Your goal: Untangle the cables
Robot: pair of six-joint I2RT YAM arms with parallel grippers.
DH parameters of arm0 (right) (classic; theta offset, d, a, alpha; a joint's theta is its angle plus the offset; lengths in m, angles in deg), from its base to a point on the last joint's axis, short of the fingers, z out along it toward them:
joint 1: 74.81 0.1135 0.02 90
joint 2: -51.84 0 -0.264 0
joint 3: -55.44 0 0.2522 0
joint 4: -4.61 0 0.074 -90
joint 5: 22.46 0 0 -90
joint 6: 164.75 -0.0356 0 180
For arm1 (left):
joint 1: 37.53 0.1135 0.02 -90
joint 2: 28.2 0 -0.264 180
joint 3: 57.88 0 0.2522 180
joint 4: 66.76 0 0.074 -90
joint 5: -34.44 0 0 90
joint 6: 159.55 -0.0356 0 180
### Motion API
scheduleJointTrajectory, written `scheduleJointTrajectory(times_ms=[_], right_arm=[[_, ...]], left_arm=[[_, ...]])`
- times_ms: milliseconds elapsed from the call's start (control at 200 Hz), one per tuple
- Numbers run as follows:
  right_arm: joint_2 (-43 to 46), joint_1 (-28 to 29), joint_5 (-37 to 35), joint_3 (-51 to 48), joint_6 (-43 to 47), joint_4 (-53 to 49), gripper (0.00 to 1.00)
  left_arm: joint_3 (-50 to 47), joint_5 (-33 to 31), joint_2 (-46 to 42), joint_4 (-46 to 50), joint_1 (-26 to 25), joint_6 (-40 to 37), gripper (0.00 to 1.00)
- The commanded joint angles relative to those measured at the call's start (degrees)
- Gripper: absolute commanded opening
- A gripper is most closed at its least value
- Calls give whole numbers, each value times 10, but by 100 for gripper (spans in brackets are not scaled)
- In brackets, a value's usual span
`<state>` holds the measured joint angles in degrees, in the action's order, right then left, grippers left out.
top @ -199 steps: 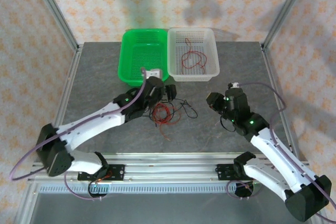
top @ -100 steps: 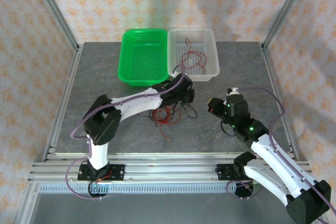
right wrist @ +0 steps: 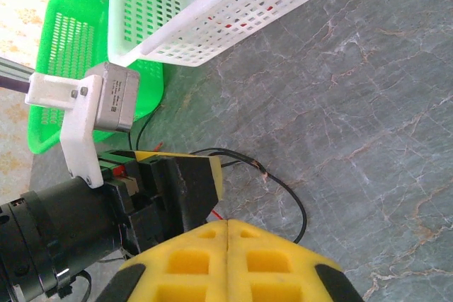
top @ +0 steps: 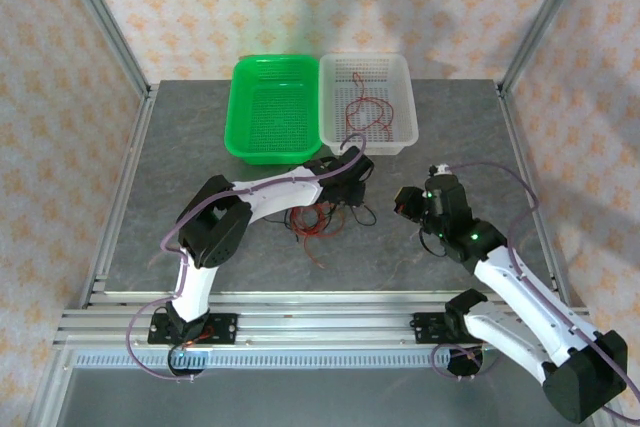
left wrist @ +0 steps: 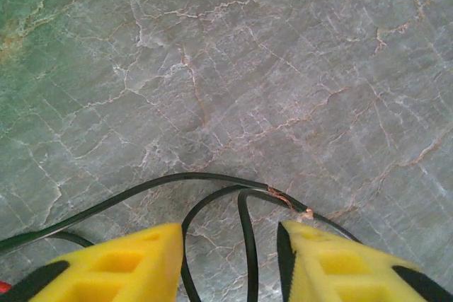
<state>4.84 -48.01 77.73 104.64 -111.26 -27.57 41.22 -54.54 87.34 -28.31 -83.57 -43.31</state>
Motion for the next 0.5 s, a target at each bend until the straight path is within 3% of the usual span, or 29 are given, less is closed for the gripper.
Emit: scheduleJointTrajectory(times_ms=[0, 100, 290, 496], right_arm=[[7, -2, -14, 11, 0, -6, 0], [8, -2, -11, 6, -2, -5, 0], [8, -2, -3, 1, -6, -1, 0], [-4, -2, 12, 3, -2, 13, 0]], left_arm=[[-8, -6, -5, -5, -2, -10, 31], [-12, -6, -12, -17, -3, -8, 16], [-17, -8, -19, -20, -3, -6, 0], [-35, -2, -83, -42, -4, 9, 0]])
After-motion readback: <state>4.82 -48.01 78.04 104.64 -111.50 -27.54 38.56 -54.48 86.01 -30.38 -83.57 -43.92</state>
